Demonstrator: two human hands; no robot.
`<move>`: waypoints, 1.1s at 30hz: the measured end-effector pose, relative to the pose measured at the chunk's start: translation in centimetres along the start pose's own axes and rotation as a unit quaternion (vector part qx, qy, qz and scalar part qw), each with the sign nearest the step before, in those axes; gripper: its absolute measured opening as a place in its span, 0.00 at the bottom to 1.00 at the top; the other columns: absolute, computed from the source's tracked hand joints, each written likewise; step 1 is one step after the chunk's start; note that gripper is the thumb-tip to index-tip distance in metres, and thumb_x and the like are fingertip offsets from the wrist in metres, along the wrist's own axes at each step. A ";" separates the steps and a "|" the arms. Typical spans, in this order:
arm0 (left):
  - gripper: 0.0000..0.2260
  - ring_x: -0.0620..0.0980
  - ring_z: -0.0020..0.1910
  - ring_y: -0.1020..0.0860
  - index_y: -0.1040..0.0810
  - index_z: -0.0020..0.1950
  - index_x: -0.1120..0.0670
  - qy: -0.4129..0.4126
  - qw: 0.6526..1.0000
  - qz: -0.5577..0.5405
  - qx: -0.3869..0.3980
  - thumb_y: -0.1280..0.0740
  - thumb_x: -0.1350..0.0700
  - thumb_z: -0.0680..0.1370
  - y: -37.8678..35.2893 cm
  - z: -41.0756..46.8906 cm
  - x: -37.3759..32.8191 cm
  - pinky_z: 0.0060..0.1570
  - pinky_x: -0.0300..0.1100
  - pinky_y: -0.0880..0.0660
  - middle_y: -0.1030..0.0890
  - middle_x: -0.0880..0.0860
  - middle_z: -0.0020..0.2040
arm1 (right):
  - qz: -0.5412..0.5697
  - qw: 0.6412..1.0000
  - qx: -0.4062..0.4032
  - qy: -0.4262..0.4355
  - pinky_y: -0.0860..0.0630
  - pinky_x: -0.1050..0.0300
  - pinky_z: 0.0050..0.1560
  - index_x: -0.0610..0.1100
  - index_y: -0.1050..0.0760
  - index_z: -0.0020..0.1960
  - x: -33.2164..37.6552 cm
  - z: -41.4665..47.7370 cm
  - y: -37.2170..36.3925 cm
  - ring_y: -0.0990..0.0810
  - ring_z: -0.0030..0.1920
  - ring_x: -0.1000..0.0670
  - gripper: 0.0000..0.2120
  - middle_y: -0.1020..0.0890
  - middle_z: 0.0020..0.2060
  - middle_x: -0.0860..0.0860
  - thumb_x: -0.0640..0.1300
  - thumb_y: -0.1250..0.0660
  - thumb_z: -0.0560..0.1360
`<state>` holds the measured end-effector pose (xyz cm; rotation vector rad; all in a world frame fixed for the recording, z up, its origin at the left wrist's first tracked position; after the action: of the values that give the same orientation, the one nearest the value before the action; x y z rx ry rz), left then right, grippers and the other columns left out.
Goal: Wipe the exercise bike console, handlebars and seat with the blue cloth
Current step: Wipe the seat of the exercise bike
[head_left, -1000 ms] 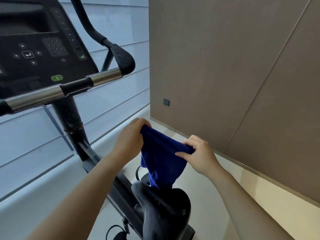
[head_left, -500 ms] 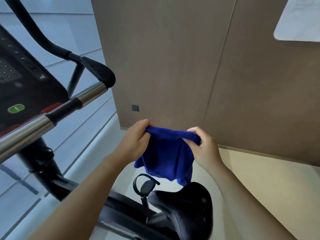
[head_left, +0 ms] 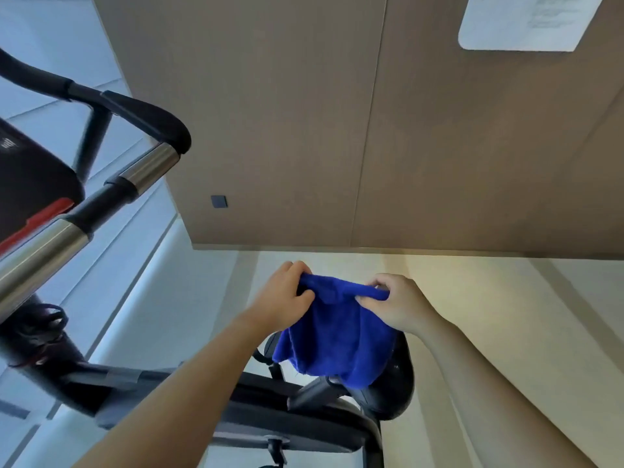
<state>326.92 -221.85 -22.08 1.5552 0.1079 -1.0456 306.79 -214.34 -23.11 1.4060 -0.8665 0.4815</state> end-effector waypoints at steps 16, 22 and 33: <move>0.22 0.55 0.75 0.57 0.49 0.75 0.46 0.074 0.961 0.228 0.135 0.56 0.47 0.81 -16.2 -1.4 6.7 0.71 0.62 0.56 0.49 0.49 0.77 | -0.336 0.938 0.057 -0.063 0.58 0.29 0.68 0.46 0.56 0.76 -8.7 0.7 -12.4 0.57 0.76 0.45 0.28 0.51 0.77 0.50 0.57 0.57 0.81; 0.23 0.52 0.75 0.49 0.45 0.74 0.47 0.072 0.960 0.260 0.074 0.59 0.46 0.80 -17.3 -1.4 6.9 0.71 0.57 0.54 0.41 0.48 0.75 | -0.395 0.918 0.024 -0.032 0.52 0.31 0.69 0.46 0.49 0.76 -9.5 1.4 -13.3 0.49 0.75 0.41 0.28 0.43 0.76 0.46 0.57 0.57 0.79; 0.19 0.50 0.57 0.26 0.34 0.69 0.48 0.075 0.972 0.215 0.064 0.52 0.47 0.81 -17.1 -0.1 7.3 0.62 0.48 0.35 0.24 0.47 0.61 | -0.362 0.925 0.066 0.093 0.45 0.41 0.71 0.47 0.28 0.64 -9.7 4.3 -12.2 0.35 0.69 0.46 0.22 0.26 0.66 0.50 0.53 0.53 0.79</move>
<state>321.13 -220.10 -39.70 1.6767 -0.1908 -0.6012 308.95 -218.36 -38.64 1.6533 -0.1231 0.0965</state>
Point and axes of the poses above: each hand's wrist, its own z-axis towards the middle knuckle, its own y-axis out of the back of the hand, x = y × z, the point moved 3 cm from there along z, towards the middle knuckle
